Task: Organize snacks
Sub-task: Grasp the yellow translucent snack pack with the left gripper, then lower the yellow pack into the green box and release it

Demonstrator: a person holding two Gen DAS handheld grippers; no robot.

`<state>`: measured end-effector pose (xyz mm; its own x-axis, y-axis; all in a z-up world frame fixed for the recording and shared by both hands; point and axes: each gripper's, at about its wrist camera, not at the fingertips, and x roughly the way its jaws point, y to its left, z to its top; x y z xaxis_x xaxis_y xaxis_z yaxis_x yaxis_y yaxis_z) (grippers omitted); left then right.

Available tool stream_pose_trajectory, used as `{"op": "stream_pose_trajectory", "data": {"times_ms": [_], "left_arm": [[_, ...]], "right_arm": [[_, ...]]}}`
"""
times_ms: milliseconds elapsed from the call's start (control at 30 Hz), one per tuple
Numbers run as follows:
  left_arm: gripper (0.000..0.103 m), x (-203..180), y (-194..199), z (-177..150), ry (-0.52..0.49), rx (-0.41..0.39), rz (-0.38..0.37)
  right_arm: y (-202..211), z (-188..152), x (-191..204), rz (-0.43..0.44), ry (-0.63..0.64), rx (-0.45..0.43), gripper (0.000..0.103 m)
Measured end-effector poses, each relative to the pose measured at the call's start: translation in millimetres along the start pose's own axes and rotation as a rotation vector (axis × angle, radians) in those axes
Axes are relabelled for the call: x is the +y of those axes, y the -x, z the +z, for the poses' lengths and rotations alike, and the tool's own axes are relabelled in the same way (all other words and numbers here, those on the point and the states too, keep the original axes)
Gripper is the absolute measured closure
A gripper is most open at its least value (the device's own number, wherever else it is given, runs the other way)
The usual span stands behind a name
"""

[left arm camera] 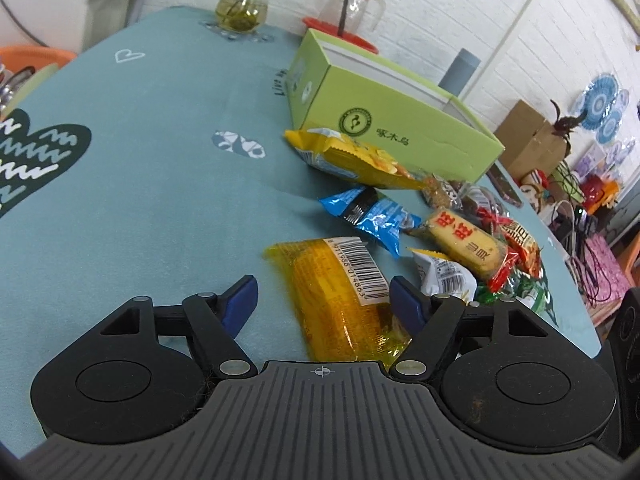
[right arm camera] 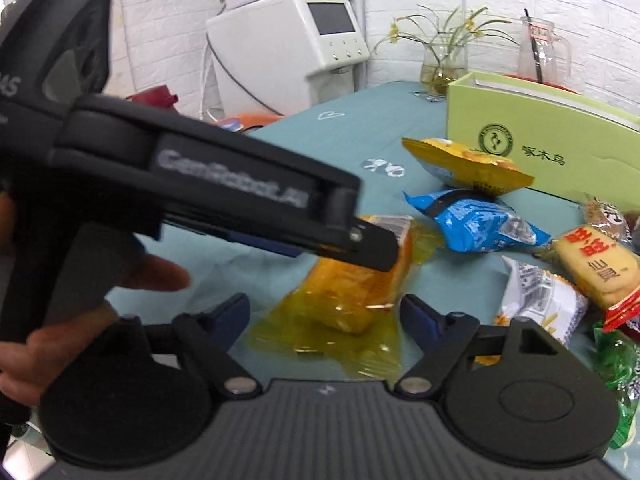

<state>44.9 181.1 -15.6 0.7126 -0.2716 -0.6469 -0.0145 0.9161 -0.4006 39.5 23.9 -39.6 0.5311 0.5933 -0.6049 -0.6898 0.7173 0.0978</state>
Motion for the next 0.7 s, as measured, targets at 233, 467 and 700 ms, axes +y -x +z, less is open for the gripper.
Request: {"op": "stream_pose_trajectory", "data": {"times_ms": [233,467,700], "left_arm": [[0.051,-8,-14,-1,-0.024,0.054,-0.047],[0.075,-9,6,9,0.010,0.035,-0.123],[0.075,-43,5,90,-0.076,-0.136,-0.151]], "right_arm": [[-4,-1,7,-0.038,0.014,-0.002,0.015],[20,8,6,-0.004,0.050,-0.063,0.037],[27,76,-29,-0.053,0.114,-0.254,0.036]]}}
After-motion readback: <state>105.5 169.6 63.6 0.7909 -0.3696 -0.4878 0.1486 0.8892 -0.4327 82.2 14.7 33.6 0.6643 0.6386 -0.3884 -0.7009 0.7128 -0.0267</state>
